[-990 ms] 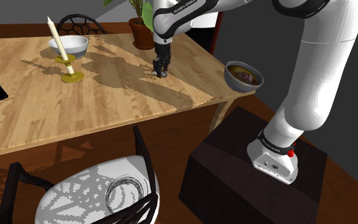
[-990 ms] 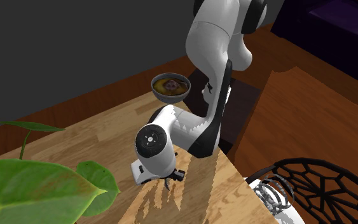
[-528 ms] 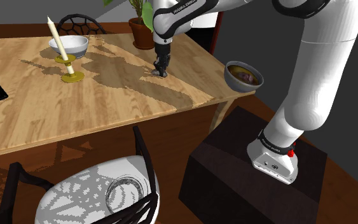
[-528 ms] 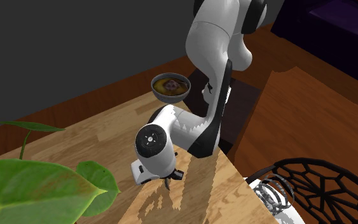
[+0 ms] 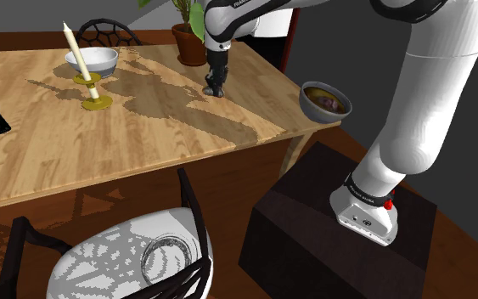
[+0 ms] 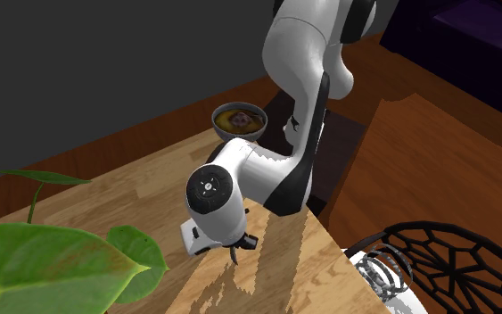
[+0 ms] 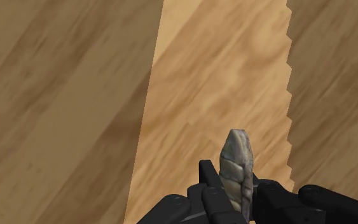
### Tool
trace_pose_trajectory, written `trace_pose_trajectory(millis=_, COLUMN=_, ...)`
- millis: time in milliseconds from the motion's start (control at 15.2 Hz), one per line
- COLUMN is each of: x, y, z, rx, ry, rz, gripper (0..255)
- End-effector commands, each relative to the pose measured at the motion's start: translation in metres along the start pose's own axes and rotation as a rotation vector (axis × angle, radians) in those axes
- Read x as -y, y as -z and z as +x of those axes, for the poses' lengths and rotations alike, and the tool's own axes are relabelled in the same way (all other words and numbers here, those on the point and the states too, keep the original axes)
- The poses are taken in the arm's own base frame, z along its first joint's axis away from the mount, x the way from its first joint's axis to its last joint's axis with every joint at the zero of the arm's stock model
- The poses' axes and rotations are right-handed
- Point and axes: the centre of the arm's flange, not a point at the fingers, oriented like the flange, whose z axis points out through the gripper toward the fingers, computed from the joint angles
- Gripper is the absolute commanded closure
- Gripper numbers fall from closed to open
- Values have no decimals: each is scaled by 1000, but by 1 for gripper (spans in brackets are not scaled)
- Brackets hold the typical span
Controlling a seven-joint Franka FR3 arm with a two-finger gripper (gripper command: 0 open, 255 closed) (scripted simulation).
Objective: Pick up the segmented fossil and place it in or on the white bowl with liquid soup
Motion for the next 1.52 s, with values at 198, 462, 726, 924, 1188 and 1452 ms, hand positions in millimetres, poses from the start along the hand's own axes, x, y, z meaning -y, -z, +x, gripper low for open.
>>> trace_pose_trajectory(millis=198, x=1, y=26, z=0, rx=0, ry=0, rz=0, gripper=255)
trace_pose_trajectory(millis=462, x=2, y=47, z=-1, rx=0, ry=0, rz=0, gripper=255)
trace_pose_trajectory(millis=726, x=3, y=69, z=-1, rx=0, ry=0, rz=0, gripper=255)
trace_pose_trajectory(millis=924, x=3, y=84, z=-2, rx=0, ry=0, rz=0, gripper=255)
trace_pose_trajectory(millis=1188, x=4, y=105, z=-3, rx=0, ry=0, rz=0, gripper=255)
trace_pose_trajectory(millis=1452, x=5, y=127, z=-3, rx=0, ry=0, rz=0, gripper=255)
